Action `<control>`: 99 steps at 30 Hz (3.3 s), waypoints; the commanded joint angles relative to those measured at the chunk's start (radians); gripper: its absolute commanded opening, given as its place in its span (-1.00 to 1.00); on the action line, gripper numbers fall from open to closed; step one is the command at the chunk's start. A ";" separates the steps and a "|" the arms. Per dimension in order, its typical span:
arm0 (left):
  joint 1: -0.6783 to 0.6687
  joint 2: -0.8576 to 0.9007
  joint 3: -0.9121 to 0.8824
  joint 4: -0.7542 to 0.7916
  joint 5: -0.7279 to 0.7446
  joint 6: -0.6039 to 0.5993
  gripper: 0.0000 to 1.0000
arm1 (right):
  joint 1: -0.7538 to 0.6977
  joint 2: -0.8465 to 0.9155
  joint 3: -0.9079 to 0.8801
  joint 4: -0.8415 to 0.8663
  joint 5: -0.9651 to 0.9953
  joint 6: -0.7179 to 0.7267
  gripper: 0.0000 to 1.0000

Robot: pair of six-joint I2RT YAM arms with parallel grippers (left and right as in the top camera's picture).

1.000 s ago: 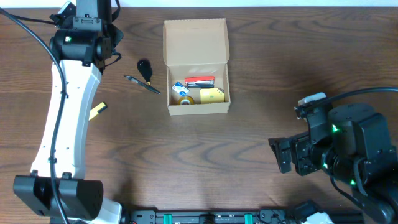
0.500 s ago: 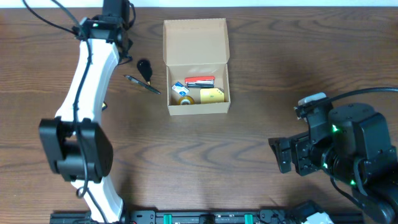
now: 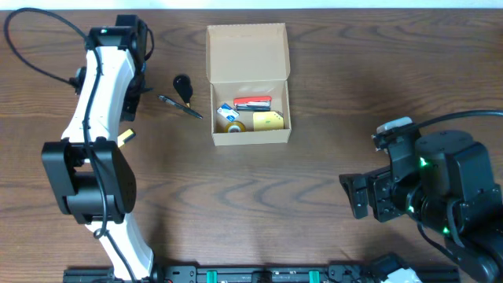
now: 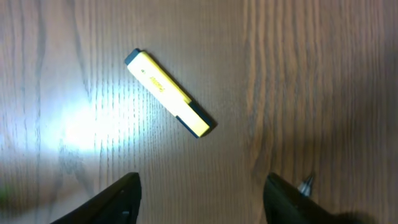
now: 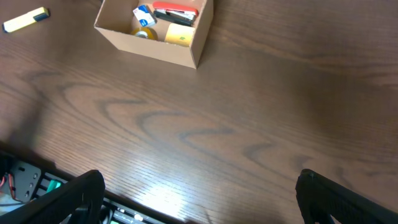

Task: Pack container
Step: 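Withdraw the left gripper from the box toward the yellow highlighter, then lower the left gripper onto the yellow highlighter and grasp it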

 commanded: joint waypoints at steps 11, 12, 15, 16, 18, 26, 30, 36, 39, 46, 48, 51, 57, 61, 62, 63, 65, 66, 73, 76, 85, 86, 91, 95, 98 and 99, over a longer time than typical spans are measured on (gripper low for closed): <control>0.135 -0.002 -0.016 -0.047 0.076 0.095 0.30 | -0.007 -0.001 0.013 -0.001 0.010 -0.009 0.98; 0.143 -0.002 -0.029 -0.031 0.094 0.102 0.29 | -0.007 -0.001 0.013 -0.001 0.010 -0.010 0.98; 0.171 -0.002 -0.090 0.071 0.160 0.121 0.28 | -0.007 -0.001 0.013 -0.001 0.010 -0.010 0.98; 0.175 -0.003 -0.110 0.112 0.170 0.121 0.28 | -0.007 -0.001 0.013 -0.001 0.010 -0.010 0.99; 0.180 -0.002 -0.142 0.180 0.183 0.119 0.30 | -0.007 -0.001 0.013 -0.001 0.011 -0.010 0.99; 0.188 -0.002 -0.277 0.341 0.328 0.116 0.36 | -0.007 -0.001 0.013 -0.001 0.010 -0.010 0.99; 0.171 -0.004 -0.278 0.307 0.323 0.054 0.33 | -0.007 -0.001 0.013 -0.001 0.010 -0.010 0.98; 0.162 -0.004 -0.278 0.262 0.303 -0.047 0.45 | -0.007 -0.001 0.013 -0.001 0.010 -0.010 0.98; 0.162 -0.004 -0.293 0.265 0.292 -0.070 0.47 | -0.007 -0.001 0.013 -0.001 0.010 -0.010 0.99; 0.163 -0.004 -0.319 0.270 0.252 -0.096 0.50 | -0.007 -0.001 0.013 -0.001 0.011 -0.010 0.98; 0.166 -0.004 -0.324 0.271 0.236 -0.117 0.52 | -0.007 -0.001 0.013 -0.001 0.011 -0.010 0.99; 0.175 -0.004 -0.347 0.298 0.239 -0.122 0.54 | -0.007 -0.001 0.013 -0.001 0.010 -0.010 0.98; 0.182 -0.004 -0.407 0.412 0.245 -0.161 0.57 | -0.007 -0.001 0.013 -0.001 0.010 -0.010 0.99; 0.190 -0.004 -0.430 0.473 0.245 -0.165 0.57 | -0.007 -0.001 0.013 -0.001 0.010 -0.010 0.98; 0.191 -0.004 -0.431 0.477 0.243 -0.166 0.57 | -0.007 -0.001 0.013 -0.001 0.010 -0.010 0.99; 0.193 -0.004 -0.431 0.477 0.236 -0.165 0.55 | -0.007 -0.001 0.013 -0.001 0.010 -0.010 0.99; 0.196 -0.004 -0.433 0.477 0.233 -0.165 0.54 | -0.007 -0.001 0.013 -0.001 0.010 -0.010 0.98; 0.197 -0.003 -0.436 0.477 0.233 -0.165 0.53 | -0.007 -0.001 0.013 -0.001 0.010 -0.010 0.98; 0.198 -0.002 -0.453 0.501 0.236 -0.165 0.44 | -0.007 -0.001 0.013 -0.001 0.010 -0.010 0.99; 0.198 -0.002 -0.458 0.504 0.235 -0.166 0.44 | -0.007 -0.001 0.013 -0.001 0.010 -0.010 0.99; 0.198 -0.002 -0.495 0.556 0.245 -0.165 0.26 | -0.007 -0.001 0.013 -0.001 0.010 -0.010 0.98; 0.198 -0.002 -0.494 0.556 0.244 -0.165 0.22 | -0.007 -0.001 0.013 -0.001 0.010 -0.010 0.98; 0.198 -0.002 -0.494 0.556 0.256 -0.165 -0.17 | -0.007 -0.001 0.013 -0.001 0.010 -0.010 0.99; 0.198 -0.002 -0.494 0.556 0.271 -0.161 -0.40 | -0.007 -0.001 0.013 -0.001 0.010 -0.010 0.98; 0.198 -0.002 -0.494 0.556 0.287 -0.157 -0.57 | -0.007 -0.001 0.013 -0.001 0.010 -0.010 0.99; 0.198 -0.002 -0.493 0.556 0.293 -0.157 -0.65 | -0.007 -0.001 0.013 -0.001 0.011 -0.010 0.98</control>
